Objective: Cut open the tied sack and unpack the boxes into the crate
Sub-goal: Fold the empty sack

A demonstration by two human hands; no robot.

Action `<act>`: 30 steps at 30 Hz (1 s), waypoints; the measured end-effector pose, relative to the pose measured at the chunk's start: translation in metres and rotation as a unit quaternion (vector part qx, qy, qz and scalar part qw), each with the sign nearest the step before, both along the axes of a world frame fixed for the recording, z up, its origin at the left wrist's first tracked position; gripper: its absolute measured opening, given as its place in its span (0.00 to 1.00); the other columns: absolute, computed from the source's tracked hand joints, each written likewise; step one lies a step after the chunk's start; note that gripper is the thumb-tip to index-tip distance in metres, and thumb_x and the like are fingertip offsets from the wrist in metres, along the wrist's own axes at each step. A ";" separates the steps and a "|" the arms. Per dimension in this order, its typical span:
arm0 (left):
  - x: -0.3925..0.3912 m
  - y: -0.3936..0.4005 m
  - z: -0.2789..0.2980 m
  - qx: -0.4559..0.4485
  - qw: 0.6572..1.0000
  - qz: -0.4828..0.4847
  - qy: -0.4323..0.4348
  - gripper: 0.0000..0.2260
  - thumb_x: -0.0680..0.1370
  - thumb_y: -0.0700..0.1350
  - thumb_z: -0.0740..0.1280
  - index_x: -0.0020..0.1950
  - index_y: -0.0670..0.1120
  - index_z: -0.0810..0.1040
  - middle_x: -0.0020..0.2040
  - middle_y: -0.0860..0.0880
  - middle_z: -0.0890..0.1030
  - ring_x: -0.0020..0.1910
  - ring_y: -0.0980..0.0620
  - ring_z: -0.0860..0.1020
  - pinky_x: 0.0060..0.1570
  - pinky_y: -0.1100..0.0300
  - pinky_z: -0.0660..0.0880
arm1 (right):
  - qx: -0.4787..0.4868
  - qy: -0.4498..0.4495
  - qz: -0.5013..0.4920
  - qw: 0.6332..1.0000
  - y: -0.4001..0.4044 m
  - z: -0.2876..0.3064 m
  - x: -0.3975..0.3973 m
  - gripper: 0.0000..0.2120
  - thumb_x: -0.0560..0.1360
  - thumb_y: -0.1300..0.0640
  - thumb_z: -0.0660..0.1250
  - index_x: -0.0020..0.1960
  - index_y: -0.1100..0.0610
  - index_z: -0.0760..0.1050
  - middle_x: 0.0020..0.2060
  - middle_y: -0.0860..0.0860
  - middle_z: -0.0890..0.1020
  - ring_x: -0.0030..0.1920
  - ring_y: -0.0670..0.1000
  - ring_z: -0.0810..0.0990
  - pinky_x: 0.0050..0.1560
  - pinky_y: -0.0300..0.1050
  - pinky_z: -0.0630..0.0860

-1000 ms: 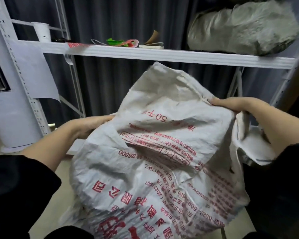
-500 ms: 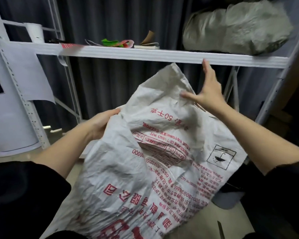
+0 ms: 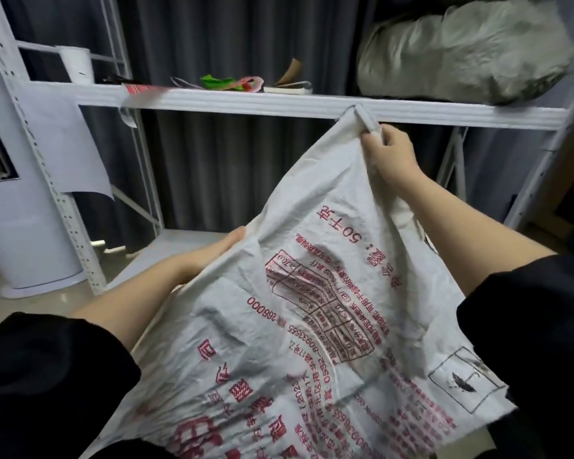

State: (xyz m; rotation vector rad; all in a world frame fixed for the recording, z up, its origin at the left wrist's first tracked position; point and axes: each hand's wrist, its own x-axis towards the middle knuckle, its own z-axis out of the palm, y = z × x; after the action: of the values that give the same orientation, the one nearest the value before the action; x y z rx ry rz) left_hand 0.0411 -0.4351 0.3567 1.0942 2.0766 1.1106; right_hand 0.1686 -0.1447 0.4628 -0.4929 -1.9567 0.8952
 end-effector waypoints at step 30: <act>0.011 0.020 -0.004 0.117 0.984 0.119 0.057 0.13 0.81 0.46 0.61 0.55 0.39 0.79 0.52 0.45 0.82 0.52 0.50 0.78 0.54 0.57 0.73 | -0.022 -0.039 -0.071 0.996 0.034 0.013 0.018 0.26 0.67 0.36 0.62 0.61 0.47 0.67 0.59 0.49 0.75 0.61 0.52 0.74 0.65 0.56 0.68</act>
State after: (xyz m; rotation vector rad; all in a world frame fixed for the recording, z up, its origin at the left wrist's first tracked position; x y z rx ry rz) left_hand 0.0525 -0.4146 0.3525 1.0577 2.2547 1.4707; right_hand 0.1867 -0.1107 0.4759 -0.6925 -1.9490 0.8405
